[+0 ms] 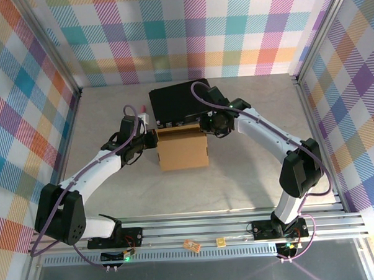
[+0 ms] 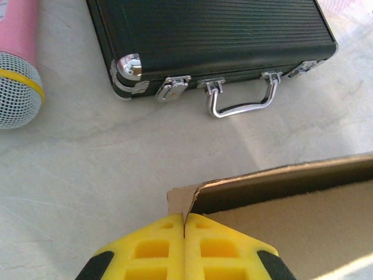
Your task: Fold the paper box
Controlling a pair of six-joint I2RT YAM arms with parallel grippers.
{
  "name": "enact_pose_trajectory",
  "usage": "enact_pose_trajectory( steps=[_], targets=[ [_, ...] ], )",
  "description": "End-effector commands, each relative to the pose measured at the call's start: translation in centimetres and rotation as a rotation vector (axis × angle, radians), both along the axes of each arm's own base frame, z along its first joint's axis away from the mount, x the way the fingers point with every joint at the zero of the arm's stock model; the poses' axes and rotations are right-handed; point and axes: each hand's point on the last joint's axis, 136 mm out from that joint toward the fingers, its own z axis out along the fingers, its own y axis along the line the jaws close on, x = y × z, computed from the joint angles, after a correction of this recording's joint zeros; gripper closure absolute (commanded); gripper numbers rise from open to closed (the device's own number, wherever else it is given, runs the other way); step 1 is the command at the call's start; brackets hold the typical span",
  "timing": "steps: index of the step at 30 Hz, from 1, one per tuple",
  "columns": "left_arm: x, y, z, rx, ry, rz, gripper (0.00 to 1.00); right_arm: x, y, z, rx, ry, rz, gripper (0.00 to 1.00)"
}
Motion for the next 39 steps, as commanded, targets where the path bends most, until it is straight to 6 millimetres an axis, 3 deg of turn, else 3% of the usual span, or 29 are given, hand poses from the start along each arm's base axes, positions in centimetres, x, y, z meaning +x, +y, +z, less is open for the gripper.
enact_pose_trajectory(
  steps=[1, 12, 19, 22, 26, 29, 31, 39],
  targets=[
    [0.1, 0.0, 0.8, 0.001, -0.040, 0.027, 1.00, -0.6, 0.2, 0.7, 0.015, 0.033, -0.006, 0.75],
    [0.1, -0.7, 0.5, 0.037, -0.033, 0.027, 1.00, -1.4, 0.5, 2.9, 0.089, 0.064, -0.049, 0.49],
    [0.0, -0.8, 0.7, 0.036, -0.037, 0.028, 1.00, -2.9, -1.4, 4.2, 0.153, 0.203, -0.308, 0.26],
    [0.0, -0.8, 0.7, 0.036, -0.040, 0.027, 1.00, -3.8, 0.4, 3.9, 0.327, 0.336, -0.448, 0.18],
    [-0.1, -0.9, 0.8, 0.037, -0.042, 0.025, 1.00, -5.5, 3.6, 1.8, 0.518, 0.632, -0.673, 0.10],
    [-0.1, -0.9, 1.0, 0.038, -0.045, 0.026, 1.00, -5.4, 4.8, 2.6, 0.556, 0.617, -0.760, 0.09],
    [-0.2, -1.0, 1.1, 0.038, -0.050, 0.025, 1.00, -4.8, 5.5, 3.1, 0.590, 0.587, -0.804, 0.01],
    [-0.3, -1.0, 1.4, 0.045, -0.064, 0.031, 1.00, -3.2, 7.7, 1.2, 0.601, 0.677, -0.894, 0.01]
  ],
)
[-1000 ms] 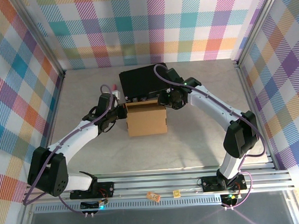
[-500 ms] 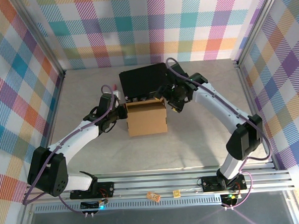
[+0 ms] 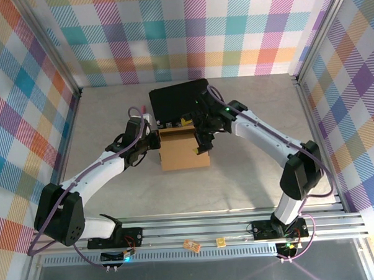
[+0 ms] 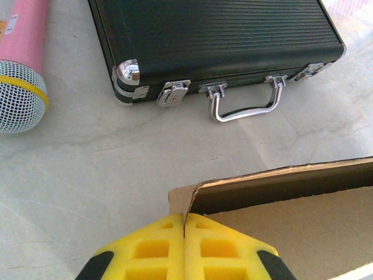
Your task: Fold the paper box
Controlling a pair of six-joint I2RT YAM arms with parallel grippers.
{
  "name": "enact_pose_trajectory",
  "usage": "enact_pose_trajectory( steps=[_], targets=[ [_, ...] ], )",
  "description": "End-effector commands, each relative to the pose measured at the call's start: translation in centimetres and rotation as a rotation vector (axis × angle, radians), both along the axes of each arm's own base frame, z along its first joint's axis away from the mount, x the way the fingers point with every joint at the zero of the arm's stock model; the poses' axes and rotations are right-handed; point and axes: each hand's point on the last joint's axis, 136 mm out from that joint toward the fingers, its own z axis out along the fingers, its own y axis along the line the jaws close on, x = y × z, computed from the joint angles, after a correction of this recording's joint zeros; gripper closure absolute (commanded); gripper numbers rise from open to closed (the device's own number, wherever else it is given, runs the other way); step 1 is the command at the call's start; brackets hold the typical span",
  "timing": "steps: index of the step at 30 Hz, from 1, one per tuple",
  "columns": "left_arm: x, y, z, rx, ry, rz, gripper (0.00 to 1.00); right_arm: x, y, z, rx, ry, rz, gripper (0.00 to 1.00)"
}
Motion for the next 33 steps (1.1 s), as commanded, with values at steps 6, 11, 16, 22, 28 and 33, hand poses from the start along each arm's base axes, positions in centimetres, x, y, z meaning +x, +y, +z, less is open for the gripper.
enact_pose_trajectory(
  steps=[6, 11, 16, 22, 28, 33],
  targets=[
    [-0.1, -0.2, 1.5, -0.002, -0.045, 0.010, 1.00, 2.1, 1.8, -2.2, 0.013, 0.134, -0.131, 0.01],
    [-0.3, -0.4, 1.8, 0.000, -0.066, 0.013, 1.00, 2.8, 2.2, -2.6, -0.010, 0.150, -0.135, 0.00],
    [-0.5, -0.6, 2.0, 0.002, -0.092, 0.015, 1.00, 2.9, 2.3, -3.5, -0.026, 0.164, -0.139, 0.02],
    [-0.6, -0.7, 2.2, -0.009, -0.115, 0.021, 1.00, 2.7, 2.6, -4.5, -0.017, 0.189, -0.130, 0.05],
    [-0.5, -0.8, 2.0, -0.009, -0.119, 0.024, 1.00, 2.4, 2.9, -5.1, -0.017, 0.198, -0.103, 0.14],
    [-0.5, -0.9, 2.1, -0.014, -0.124, 0.026, 1.00, 1.9, 2.3, -5.3, -0.042, 0.203, -0.111, 0.24]
  ],
)
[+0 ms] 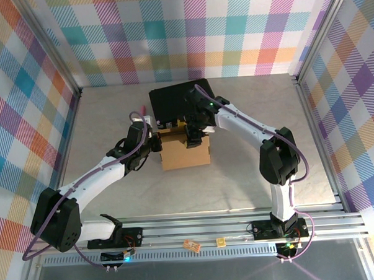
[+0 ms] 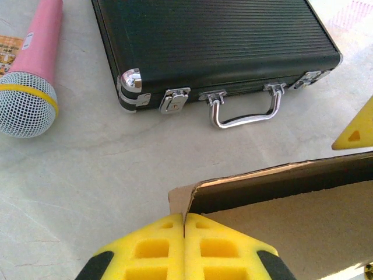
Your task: Fold the paper box
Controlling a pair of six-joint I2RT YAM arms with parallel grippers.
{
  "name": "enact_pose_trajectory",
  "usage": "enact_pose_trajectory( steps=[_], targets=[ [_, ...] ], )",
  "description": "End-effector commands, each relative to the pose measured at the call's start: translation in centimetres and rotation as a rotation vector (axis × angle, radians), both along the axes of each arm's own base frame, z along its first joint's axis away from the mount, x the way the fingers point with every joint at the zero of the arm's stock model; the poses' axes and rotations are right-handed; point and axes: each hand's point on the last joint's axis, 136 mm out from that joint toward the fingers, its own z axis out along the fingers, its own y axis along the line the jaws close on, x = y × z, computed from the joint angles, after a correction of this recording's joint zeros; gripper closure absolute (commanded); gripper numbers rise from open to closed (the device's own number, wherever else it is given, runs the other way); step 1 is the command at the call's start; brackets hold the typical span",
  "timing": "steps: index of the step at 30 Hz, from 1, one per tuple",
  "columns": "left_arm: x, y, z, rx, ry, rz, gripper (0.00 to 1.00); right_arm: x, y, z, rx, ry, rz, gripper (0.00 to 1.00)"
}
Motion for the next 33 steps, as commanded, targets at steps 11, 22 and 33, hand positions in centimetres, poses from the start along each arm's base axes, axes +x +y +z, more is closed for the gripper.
enact_pose_trajectory(
  steps=[11, 22, 33],
  targets=[
    [0.3, -0.8, 2.4, -0.063, -0.087, 0.000, 1.00, -1.5, -1.1, -0.6, -0.039, 0.069, -0.035, 0.42],
    [0.3, -1.5, 3.1, -0.091, -0.121, -0.018, 1.00, -2.1, -2.0, 0.2, -0.064, 0.079, -0.058, 0.52],
    [-0.3, -1.7, 3.4, -0.128, -0.111, -0.022, 1.00, -2.5, -2.1, -0.4, -0.061, 0.086, -0.053, 0.52]
  ],
)
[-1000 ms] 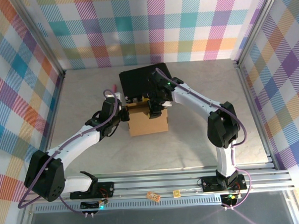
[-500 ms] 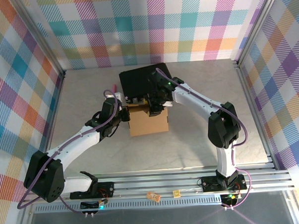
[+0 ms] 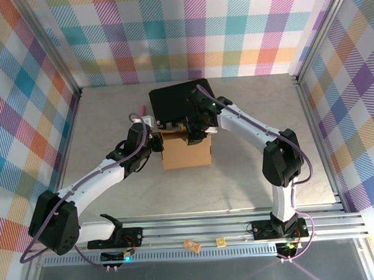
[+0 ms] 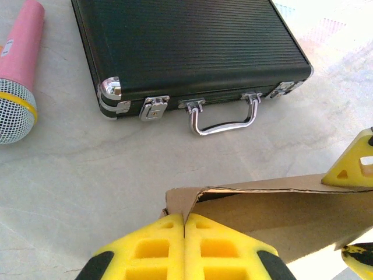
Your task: Fold the paper box
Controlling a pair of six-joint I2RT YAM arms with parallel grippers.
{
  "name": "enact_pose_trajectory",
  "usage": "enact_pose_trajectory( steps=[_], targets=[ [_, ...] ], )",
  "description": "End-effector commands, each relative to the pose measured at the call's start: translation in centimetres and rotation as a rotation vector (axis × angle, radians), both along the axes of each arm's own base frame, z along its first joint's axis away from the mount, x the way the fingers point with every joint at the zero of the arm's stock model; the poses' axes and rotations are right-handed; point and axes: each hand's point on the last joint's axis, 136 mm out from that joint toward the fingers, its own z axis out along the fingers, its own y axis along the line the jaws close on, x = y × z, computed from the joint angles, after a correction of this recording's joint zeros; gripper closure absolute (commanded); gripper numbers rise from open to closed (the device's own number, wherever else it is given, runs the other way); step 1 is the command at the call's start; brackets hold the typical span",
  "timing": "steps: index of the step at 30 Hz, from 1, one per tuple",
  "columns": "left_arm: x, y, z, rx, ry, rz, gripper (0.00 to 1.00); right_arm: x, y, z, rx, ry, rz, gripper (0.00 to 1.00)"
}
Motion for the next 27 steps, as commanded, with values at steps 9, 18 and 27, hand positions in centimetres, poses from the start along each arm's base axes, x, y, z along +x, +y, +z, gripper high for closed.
enact_pose_trajectory(
  steps=[9, 18, 27],
  targets=[
    [0.7, -0.9, 2.1, -0.065, -0.080, 0.003, 1.00, -0.8, -1.7, 1.6, -0.026, -0.019, -0.005, 0.27],
    [1.1, -1.0, 2.0, -0.060, -0.095, 0.003, 1.00, -1.6, -8.3, 3.0, -0.020, 0.013, -0.052, 0.11],
    [0.9, -1.4, 1.0, -0.045, -0.087, -0.008, 1.00, -0.3, -12.0, 2.0, 0.177, 0.064, -0.063, 0.05]
  ],
)
